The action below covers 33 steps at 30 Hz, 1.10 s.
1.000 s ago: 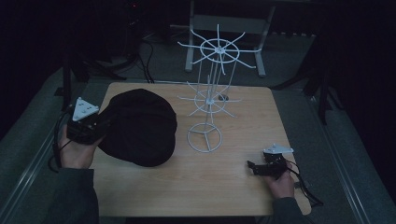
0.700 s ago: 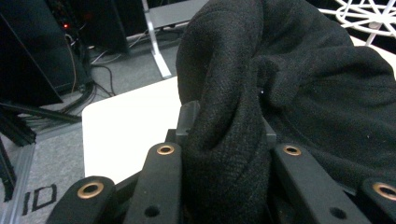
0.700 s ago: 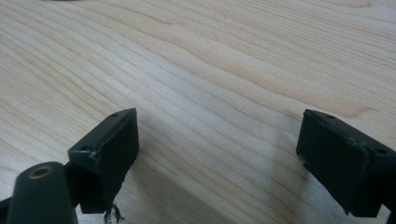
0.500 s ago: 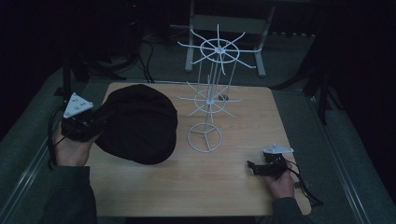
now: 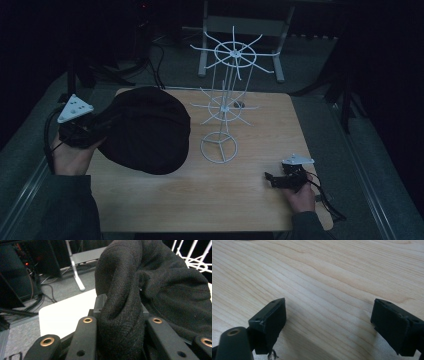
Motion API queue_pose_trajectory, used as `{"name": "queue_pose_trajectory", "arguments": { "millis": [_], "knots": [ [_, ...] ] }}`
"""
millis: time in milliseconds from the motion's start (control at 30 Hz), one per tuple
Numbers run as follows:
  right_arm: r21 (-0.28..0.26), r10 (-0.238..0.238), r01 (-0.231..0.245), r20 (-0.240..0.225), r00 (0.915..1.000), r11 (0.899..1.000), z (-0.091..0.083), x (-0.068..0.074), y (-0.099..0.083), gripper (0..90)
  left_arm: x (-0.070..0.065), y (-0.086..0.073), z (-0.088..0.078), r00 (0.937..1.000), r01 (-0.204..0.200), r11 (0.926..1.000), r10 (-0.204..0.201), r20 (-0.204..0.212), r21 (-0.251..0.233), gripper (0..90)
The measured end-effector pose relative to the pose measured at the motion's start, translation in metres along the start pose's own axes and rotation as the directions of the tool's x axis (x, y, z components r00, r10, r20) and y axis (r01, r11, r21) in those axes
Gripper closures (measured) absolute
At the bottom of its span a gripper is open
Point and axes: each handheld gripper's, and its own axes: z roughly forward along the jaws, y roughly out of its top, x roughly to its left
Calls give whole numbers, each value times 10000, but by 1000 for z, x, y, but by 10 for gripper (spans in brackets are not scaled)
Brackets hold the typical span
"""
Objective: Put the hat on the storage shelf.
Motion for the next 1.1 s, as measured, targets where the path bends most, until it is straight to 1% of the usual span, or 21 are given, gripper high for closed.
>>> {"name": "queue_pose_trajectory", "arguments": {
  "millis": [133, 200, 367, 600, 667, 1100],
  "knots": [
    [-3, -3, 3, 0, 10000, 10000, 0, 0, 0, 128, 0, 3, -2, 9992, -175, 9997, 181, 361, -151, 728],
    [1, 6, -6, -4, 10000, 10000, 0, 0, 0, 128, 0, 5, -3, 9986, -225, 9995, 235, 477, -222, 728],
    [0, 2, -2, 0, 10000, 10000, 0, 0, 0, 128, 1, 10, -4, 9971, -127, 9990, 159, 743, -430, 728],
    [0, 5, -5, -1, 10000, 10000, 0, 0, 0, 128, 1, 18, -7, 9944, -241, 9977, 305, 1012, -636, 727],
    [-1, 5, -5, 0, 10000, 10000, 0, 0, 0, 128, 1, 20, -7, 9933, -207, 9972, 286, 1117, -717, 727],
    [9, -2, 2, -1, 10000, 10000, 0, 0, 0, 128, 3, 28, -8, 9864, -109, 9952, 266, 1620, -974, 724]
  ]
}}
